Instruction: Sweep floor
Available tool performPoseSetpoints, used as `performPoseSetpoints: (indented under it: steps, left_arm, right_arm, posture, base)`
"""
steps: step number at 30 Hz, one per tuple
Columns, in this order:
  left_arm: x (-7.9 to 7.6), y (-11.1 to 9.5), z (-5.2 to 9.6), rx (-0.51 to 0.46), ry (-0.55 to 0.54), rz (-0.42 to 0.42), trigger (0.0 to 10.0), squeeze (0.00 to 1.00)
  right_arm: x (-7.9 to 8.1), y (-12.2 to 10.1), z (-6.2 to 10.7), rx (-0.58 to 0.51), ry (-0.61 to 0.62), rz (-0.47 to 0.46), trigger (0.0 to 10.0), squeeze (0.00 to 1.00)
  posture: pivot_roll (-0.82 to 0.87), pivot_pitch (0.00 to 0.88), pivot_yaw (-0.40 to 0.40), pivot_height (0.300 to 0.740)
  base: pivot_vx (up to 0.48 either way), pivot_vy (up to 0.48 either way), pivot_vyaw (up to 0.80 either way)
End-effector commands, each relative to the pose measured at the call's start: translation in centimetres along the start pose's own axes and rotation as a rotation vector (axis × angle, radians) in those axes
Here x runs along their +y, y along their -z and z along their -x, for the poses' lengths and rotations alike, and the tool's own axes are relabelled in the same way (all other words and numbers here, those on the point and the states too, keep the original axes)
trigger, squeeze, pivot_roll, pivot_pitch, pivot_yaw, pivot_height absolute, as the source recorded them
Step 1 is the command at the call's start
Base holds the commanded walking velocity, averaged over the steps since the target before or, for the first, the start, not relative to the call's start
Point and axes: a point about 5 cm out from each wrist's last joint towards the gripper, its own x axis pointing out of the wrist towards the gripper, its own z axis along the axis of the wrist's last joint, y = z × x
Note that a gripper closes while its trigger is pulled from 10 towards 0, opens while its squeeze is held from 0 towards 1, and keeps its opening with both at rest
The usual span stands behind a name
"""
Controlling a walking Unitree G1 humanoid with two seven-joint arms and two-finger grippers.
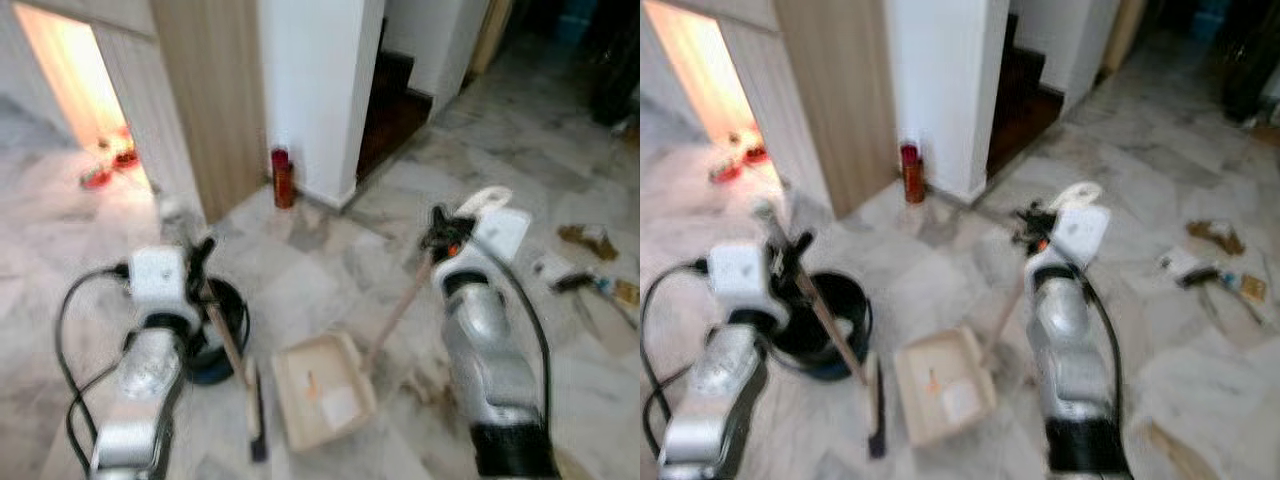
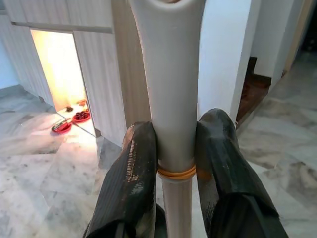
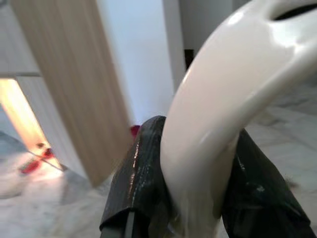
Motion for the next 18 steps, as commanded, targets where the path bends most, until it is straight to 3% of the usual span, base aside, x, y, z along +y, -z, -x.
performPoseSetpoints:
  steps: [1, 13, 18]
  left_arm:
    - [-0.6, -0.9, -0.1, -0.041, 0.029, -0.002, 10.0, 0.0]
    - [-2.0, -0.1, 0.8, 0.03, 0.122, 0.056, 10.0, 0.0]
    - [-1.0, 0.2, 1.4, 0.063, 0.059, 0.037, 10.0, 0.0]
  right_arm:
    - [-0.1, -1.0, -0.1, -0.048, -0.001, -0.03, 10.0, 0.0]
    - [-0.2, -1.0, 0.0, -0.045, 0.0, -0.025, 10.0, 0.0]
    - [-0.2, -1.1, -0.1, -0.047, -0.005, -0.024, 10.0, 0.0]
  posture:
    - [-0.02, 0.056, -0.006, 0.74]
    - [-0.02, 0.06, -0.004, 0.74]
    - [-0.01, 0.054, -0.005, 0.74]
  base:
    - [0.0, 0.0, 0.0]
    - [0.0, 0.0, 0.0]
    - [0.0, 0.0, 0.0]
